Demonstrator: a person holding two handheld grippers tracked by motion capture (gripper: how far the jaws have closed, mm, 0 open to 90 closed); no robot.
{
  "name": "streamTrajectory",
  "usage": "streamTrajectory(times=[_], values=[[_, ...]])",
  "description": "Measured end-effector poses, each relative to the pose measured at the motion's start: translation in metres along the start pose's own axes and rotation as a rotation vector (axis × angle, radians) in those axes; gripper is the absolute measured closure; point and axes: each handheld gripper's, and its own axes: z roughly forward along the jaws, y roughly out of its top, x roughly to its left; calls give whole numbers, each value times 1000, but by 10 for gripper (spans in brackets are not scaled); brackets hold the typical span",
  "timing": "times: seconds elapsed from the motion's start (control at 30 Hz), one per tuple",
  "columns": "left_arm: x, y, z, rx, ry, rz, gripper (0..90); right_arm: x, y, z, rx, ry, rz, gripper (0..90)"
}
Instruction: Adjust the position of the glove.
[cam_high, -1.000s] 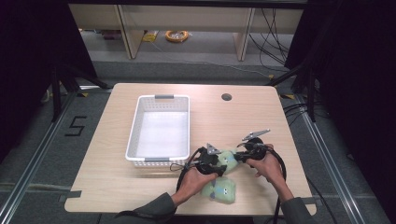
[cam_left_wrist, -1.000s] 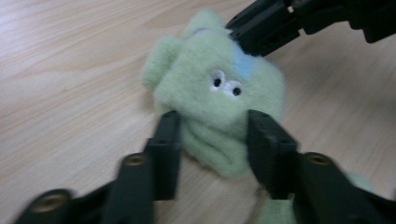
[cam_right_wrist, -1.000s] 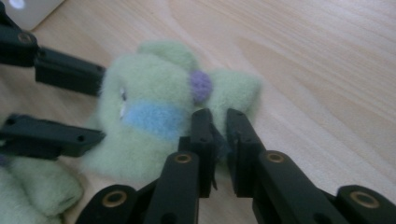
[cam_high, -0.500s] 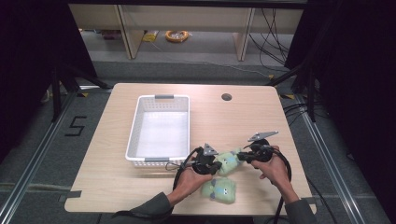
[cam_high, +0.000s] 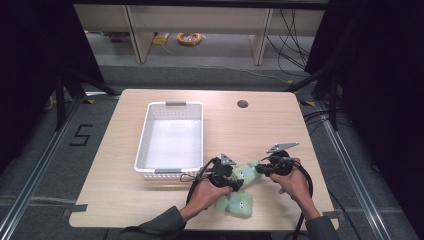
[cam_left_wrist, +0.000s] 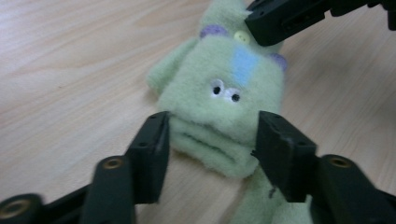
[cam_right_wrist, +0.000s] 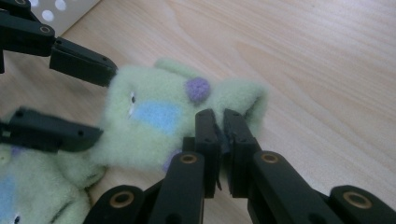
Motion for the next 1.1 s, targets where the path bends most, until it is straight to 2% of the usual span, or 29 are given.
streamTrajectory(times=[0.03,0.07,0.1,0.17,0.2,0.23,0.3,0.33,0.37,0.4,0.43,0.47,0.53,0.57,0.6,0.63,0.73,0.77,0.8,0.83,0.87,0.9,0.97,1.03,1.07,1.1], values=[[-1,1,2,3,4,0,370,0,-1,1,8,1,13,863],[-2,2,4,2,13,-8,356,-1,-2,2,14,-10,-3,863],[-2,4,5,5,16,-4,348,-1,-3,4,-2,-9,-1,862],[-2,6,8,11,21,-3,348,-1,-3,4,5,5,6,861],[-1,6,9,11,23,-12,350,0,-3,3,12,11,25,861],[-1,6,11,15,26,-18,354,0,-3,3,13,-5,24,860],[2,5,13,23,24,-25,357,-1,-4,3,30,-7,14,857],[2,5,13,21,28,-18,361,0,-5,5,26,0,28,856],[2,6,13,26,28,-19,363,-2,-6,5,47,-10,6,854],[2,6,13,26,39,-19,363,0,-6,5,62,-9,26,851],[2,6,13,26,39,-19,363,0,-7,6,55,-8,34,849],[1,6,14,28,35,-12,370,-1,-8,6,56,-13,18,848],[0,6,14,18,27,9,428,-1,-8,5,69,-14,28,848],[0,6,14,18,27,9,456,-3,-9,5,64,-14,12,848],[0,6,15,17,14,20,513,-2,-10,6,62,-13,22,848],[0,6,16,11,3,7,571,-3,-11,6,59,-13,15,848],[1,6,16,5,-6,27,737,-4,-12,7,48,-16,15,851],[1,6,14,0,-4,37,737,-3,-11,5,66,-12,28,853],[1,6,14,-19,-11,40,792,-4,-11,5,50,-12,9,858],[1,6,12,-19,-18,33,803,-3,-11,5,43,-4,35,859],[3,6,11,-21,-26,32,813,-4,-11,3,50,-3,19,861],[4,6,9,-21,-30,34,819,-4,-11,2,28,-1,40,861],[4,6,7,-28,-34,36,826,-4,-10,-1,39,1,45,862],[5,5,-5,-43,-63,48,827,1,-9,-9,8,-6,67,862],[5,5,-5,-43,-63,48,828,1,-9,-9,8,-6,67,862],[5,5,-10,-44,-73,48,828,9,-6,-20,-9,14,35,862]])
